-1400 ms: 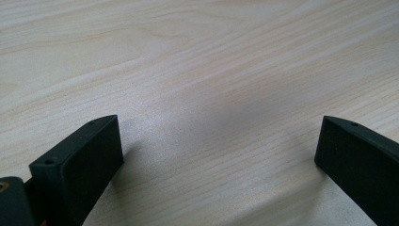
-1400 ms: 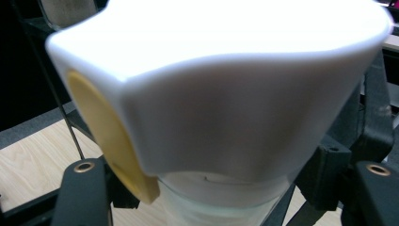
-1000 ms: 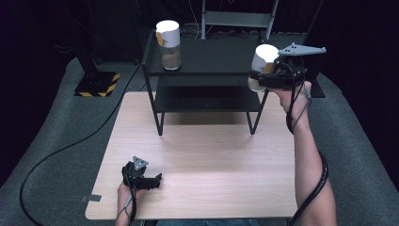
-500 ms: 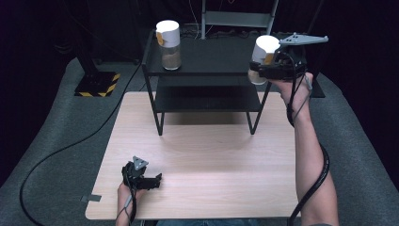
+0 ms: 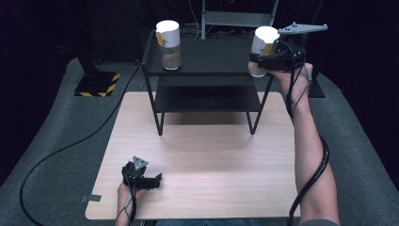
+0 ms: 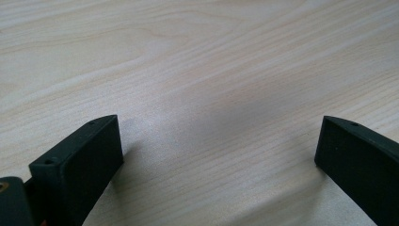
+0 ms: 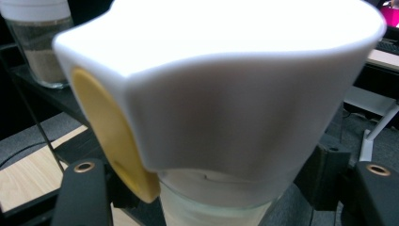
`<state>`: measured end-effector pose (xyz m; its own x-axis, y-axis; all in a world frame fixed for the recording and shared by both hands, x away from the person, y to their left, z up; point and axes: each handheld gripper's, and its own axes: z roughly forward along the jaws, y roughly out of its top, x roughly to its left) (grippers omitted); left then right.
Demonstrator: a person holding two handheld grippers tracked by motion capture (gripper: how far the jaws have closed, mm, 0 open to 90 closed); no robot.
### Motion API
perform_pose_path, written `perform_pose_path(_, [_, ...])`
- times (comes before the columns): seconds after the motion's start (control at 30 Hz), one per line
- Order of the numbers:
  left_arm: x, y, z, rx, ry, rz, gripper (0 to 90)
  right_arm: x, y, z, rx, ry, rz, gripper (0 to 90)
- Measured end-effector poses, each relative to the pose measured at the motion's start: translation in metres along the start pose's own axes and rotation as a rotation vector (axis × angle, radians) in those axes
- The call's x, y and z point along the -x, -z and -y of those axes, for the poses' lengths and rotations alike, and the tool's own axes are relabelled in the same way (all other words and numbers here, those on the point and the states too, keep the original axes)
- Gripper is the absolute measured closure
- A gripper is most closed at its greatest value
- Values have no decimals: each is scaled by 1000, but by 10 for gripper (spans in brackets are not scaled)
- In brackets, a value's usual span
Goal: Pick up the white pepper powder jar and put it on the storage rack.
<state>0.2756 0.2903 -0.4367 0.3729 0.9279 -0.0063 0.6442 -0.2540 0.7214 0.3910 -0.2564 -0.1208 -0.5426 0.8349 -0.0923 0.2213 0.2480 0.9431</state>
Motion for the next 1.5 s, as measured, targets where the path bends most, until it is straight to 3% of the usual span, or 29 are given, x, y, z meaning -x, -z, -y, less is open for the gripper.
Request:
perform_pose_path(0.77, [0,0,0,-1,-2,0,11,3,-31,-25,-59,-18,11,296])
perform_pose_path(1.23, [0,0,0,1,-1,0,13,6,-40,-22,-91,-24,32,296])
perform_pose_path(1.5, [0,0,0,2,-1,0,15,22,-39,-8,-48,-85,-8,298])
